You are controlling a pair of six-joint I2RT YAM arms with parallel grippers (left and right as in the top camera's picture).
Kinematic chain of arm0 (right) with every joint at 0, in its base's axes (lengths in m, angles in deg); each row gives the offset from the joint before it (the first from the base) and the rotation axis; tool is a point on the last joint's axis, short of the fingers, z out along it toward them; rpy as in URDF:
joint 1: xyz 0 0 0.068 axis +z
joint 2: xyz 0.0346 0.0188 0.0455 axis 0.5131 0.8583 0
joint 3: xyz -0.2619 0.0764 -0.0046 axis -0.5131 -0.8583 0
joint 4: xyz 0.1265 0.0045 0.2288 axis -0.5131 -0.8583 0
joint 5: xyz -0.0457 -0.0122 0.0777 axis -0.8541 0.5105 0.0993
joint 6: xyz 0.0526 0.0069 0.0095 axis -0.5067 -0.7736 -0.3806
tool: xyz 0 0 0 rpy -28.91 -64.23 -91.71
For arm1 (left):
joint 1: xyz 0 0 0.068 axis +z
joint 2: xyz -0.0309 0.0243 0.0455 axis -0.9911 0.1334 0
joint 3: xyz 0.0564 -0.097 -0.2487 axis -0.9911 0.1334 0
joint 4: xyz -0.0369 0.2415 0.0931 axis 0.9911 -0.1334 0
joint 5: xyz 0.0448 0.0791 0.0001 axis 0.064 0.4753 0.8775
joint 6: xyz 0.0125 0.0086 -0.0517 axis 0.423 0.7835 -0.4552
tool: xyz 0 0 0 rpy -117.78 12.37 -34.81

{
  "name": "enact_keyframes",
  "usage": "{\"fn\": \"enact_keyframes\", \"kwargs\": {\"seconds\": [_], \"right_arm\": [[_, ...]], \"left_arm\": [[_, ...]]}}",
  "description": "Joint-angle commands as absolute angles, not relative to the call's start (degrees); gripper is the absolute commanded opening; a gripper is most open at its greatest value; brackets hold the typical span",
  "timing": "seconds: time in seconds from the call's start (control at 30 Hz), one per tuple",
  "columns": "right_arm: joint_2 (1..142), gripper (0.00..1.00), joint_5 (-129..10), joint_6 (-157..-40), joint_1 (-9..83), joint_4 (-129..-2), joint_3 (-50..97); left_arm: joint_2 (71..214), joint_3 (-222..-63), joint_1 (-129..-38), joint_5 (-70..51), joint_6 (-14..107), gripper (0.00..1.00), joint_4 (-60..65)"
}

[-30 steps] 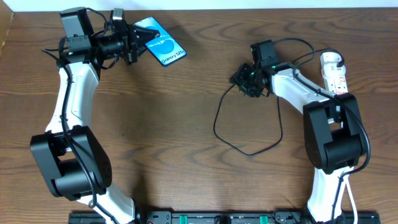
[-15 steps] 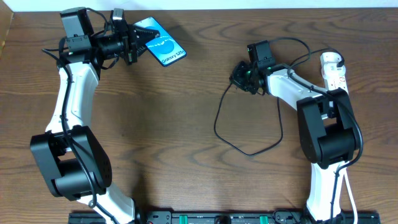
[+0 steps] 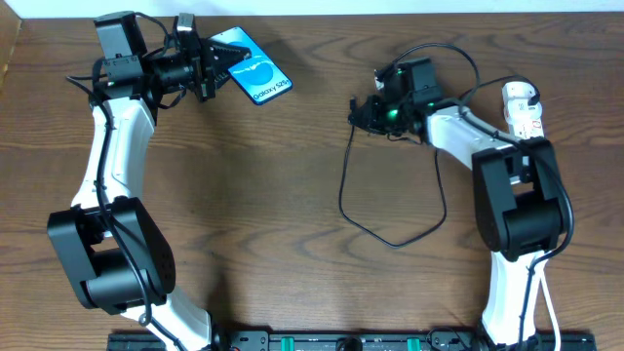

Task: Plug charger to phone and switch on socket
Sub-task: 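Grasp the black USB-C cable end with the right gripper, then insert the cable plug into the phone's bottom port with the right gripper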

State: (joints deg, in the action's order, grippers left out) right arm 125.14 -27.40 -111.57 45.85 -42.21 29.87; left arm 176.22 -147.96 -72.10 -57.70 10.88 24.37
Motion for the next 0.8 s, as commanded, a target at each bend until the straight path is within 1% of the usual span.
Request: {"fn": "enact_keyframes", "kwargs": {"seconds": [0.0,0.17,0.4,0.63,0.77], "right_arm": [[124.33,0.01,-8.75,-99.83,43.43,-44.51,30.15],[121.32,0.01,0.08,-93.95,43.03,-50.45,30.15],[114.1,0.01,1.37,-90.19,45.3,-57.58,30.15],[106.85,0.01,3.6,-90.74,50.53,-59.35,30.15],[105.99,0.01,3.58,-96.46,53.57,-58.98,30.15]], "left_arm": [[174.54,-147.94,-72.18,-61.46,11.49,0.07,24.63],[174.54,-147.94,-72.16,-63.8,13.43,0.07,25.33],[174.54,-147.94,-72.16,-67.3,17.83,0.07,25.52],[174.54,-147.94,-72.18,-69.86,20.97,0.07,25.52],[174.54,-147.94,-72.16,-68.33,23.09,0.07,25.48]]}}
